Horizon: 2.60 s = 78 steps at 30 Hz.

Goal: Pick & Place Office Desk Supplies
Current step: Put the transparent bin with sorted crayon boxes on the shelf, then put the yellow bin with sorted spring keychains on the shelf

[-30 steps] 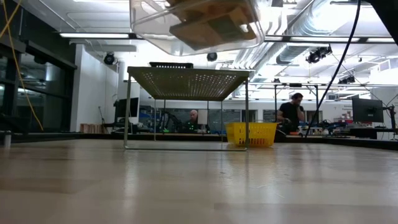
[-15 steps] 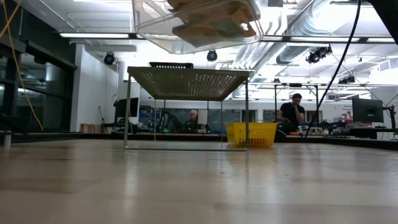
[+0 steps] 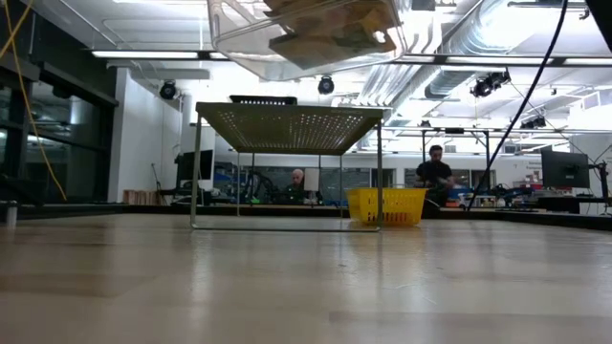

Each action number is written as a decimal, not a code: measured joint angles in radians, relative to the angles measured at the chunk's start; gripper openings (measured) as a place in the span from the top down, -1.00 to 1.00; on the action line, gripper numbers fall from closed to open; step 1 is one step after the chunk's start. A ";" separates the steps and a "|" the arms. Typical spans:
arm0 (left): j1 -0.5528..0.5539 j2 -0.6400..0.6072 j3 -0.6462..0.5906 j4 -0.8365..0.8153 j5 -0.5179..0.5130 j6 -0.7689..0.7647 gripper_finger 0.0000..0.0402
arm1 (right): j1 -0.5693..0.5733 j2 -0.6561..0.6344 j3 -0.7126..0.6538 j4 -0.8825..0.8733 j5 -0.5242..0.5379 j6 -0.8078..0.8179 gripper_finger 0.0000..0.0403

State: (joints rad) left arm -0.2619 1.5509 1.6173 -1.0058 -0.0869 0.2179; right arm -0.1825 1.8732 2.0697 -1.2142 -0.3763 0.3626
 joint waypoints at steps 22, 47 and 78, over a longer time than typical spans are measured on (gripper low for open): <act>0.061 -0.058 0.000 -0.019 -0.048 -0.215 1.00 | 0.013 -0.219 0.000 0.078 0.124 -0.009 0.23; 0.251 0.019 0.000 -0.045 -0.006 -0.278 1.00 | 0.014 -0.312 0.000 0.172 0.106 -0.054 0.25; 0.267 0.025 0.017 -0.028 -0.005 -0.241 0.67 | 0.014 -0.311 0.000 0.172 0.082 -0.054 0.25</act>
State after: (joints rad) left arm 0.0051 1.5758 1.6341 -1.0338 -0.0919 -0.0227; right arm -0.1680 1.5623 2.0697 -1.0424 -0.2939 0.3088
